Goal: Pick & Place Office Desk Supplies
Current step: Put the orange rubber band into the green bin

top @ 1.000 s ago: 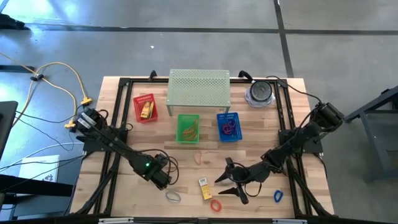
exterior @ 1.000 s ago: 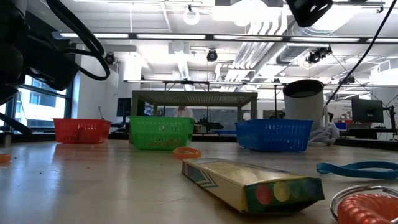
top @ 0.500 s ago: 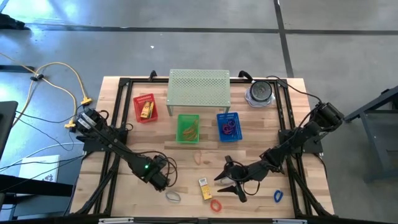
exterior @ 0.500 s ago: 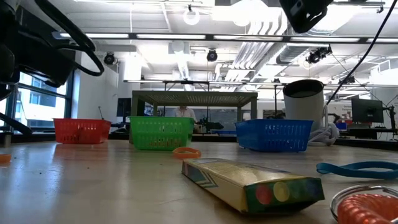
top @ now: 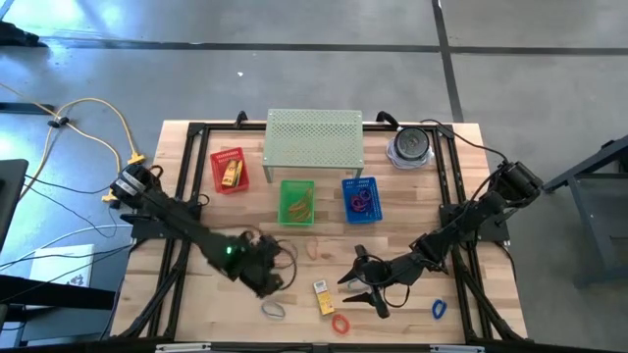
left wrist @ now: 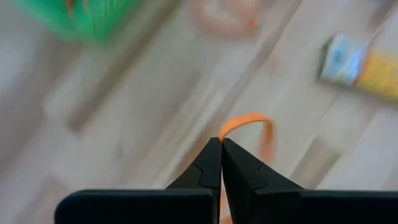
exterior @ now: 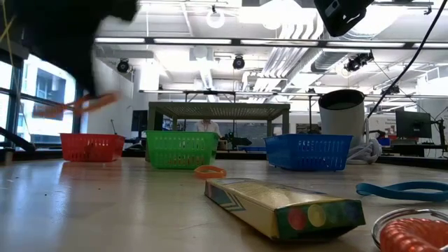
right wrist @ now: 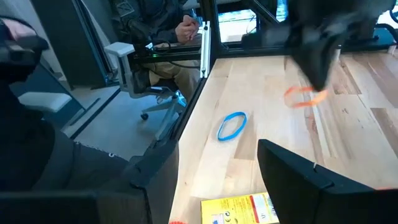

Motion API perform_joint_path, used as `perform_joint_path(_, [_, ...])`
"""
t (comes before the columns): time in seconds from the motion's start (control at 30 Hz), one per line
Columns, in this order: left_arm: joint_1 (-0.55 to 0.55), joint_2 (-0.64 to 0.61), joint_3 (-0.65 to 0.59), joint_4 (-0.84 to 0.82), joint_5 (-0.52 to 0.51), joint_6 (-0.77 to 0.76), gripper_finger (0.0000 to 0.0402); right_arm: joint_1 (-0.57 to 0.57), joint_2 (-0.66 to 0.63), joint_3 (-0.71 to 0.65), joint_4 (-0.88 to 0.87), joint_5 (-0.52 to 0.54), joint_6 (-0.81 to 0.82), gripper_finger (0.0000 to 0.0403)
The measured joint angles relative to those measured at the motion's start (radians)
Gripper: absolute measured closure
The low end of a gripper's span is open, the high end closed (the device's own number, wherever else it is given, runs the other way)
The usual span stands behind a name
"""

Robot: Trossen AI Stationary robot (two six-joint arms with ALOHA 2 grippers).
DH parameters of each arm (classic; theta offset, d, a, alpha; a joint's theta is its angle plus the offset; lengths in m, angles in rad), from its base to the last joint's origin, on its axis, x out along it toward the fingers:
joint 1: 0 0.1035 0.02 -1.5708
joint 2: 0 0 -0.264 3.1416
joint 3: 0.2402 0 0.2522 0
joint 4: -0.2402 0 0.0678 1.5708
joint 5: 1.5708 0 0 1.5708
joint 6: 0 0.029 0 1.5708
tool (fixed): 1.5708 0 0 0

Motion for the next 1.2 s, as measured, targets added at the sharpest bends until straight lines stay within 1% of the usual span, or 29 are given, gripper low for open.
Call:
perform_joint_path(0.13, [0.096, -0.026, 0.062, -0.003, -0.016, 0.191, 0.0401, 0.000, 0.000, 0.000, 0.000, 0.003, -0.030, 0.0195])
perform_joint_path(0.27, [0.230, -0.048, 0.082, -0.003, -0.008, 0.378, 0.0401, 0.000, 0.000, 0.000, 0.000, 0.003, -0.053, 0.0195])
perform_joint_path(0.33, [0.308, -0.046, 0.081, -0.022, 0.015, 0.455, 0.0401, 0.000, 0.000, 0.000, -0.002, 0.003, -0.063, 0.0195])
perform_joint_path(0.43, [0.421, -0.045, 0.080, -0.023, 0.080, 0.527, 0.0401, 0.000, 0.000, 0.000, -0.009, 0.003, -0.064, 0.0195])
perform_joint_path(0.53, [0.501, -0.039, 0.079, -0.012, 0.112, 0.582, 0.0401, -0.003, 0.000, 0.000, -0.016, 0.004, -0.081, 0.0195])
perform_joint_path(0.6, [0.528, -0.039, 0.078, 0.005, 0.124, 0.593, 0.0401, -0.006, 0.000, 0.000, -0.014, 0.004, -0.108, 0.0195])
perform_joint_path(0.7, [0.555, -0.031, 0.060, 0.053, 0.182, 0.611, 0.0401, -0.019, 0.000, 0.000, -0.015, 0.004, -0.154, 0.0195])
perform_joint_path(0.77, [0.563, -0.014, 0.049, 0.086, 0.196, 0.620, 0.0401, -0.029, 0.000, 0.000, -0.014, 0.004, -0.181, 0.0195])
perform_joint_path(1.07, [0.581, 0.046, 0.047, 0.126, 0.199, 0.633, 0.0398, -0.073, 0.000, 0.000, -0.028, -0.007, -0.201, 0.0195])
perform_joint_path(1.2, [0.583, 0.050, 0.046, 0.133, 0.198, 0.661, 0.0383, -0.092, 0.000, 0.000, -0.043, -0.061, -0.201, 0.0195])
